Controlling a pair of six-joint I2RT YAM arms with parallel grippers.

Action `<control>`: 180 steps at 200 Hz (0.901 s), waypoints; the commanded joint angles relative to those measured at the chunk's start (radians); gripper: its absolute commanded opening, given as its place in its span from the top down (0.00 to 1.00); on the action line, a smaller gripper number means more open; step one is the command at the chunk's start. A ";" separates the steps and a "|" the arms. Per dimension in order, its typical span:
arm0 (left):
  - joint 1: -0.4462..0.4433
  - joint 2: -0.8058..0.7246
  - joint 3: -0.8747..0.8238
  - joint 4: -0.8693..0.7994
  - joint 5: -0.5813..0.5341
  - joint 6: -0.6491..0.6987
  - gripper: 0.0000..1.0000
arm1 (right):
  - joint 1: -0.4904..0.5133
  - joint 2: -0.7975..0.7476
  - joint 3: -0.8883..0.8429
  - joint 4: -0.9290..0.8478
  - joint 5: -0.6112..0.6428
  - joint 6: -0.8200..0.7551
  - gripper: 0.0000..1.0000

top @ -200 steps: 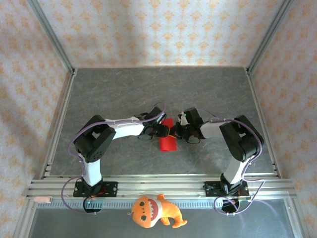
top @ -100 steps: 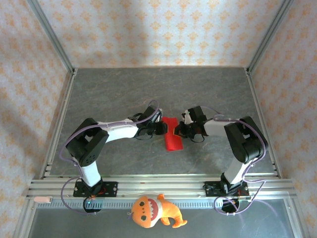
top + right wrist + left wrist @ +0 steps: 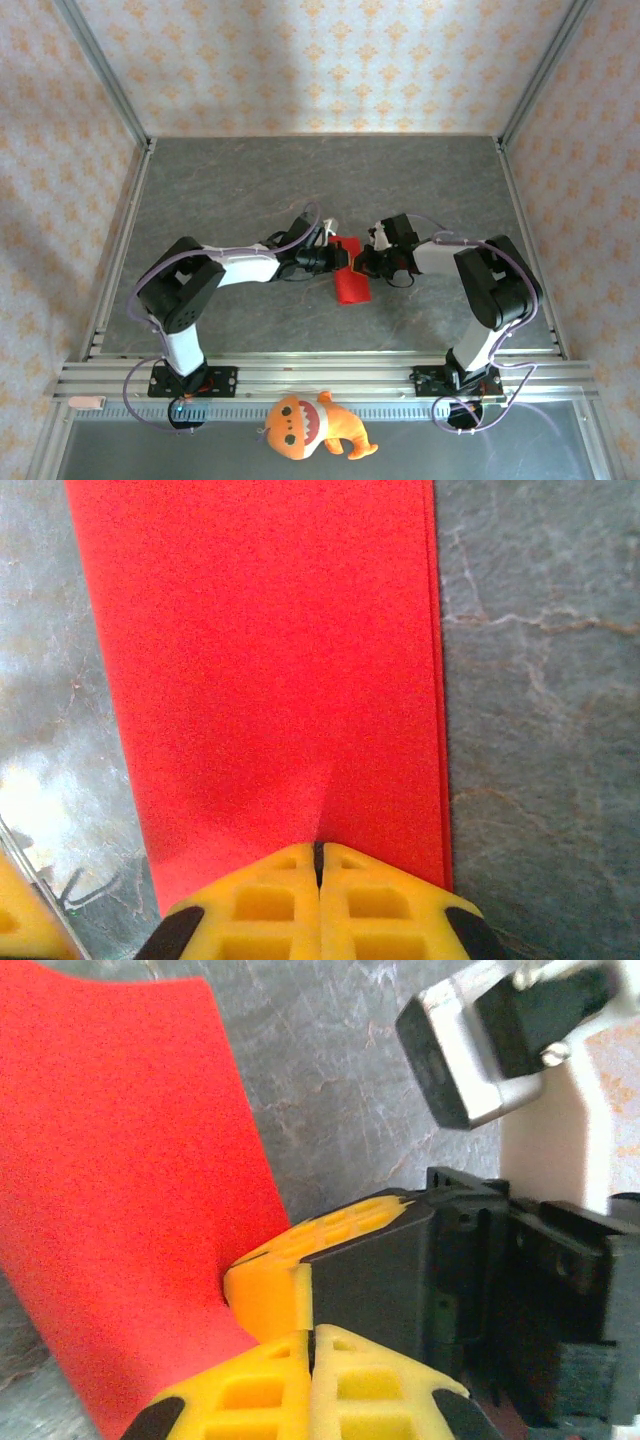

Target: Fold a paper plane with a square sheet of paper (pick it up from the middle)

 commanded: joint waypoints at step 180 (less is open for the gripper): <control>0.070 0.081 0.092 -0.155 0.030 0.097 1.00 | -0.012 0.030 -0.064 -0.112 0.124 0.001 1.00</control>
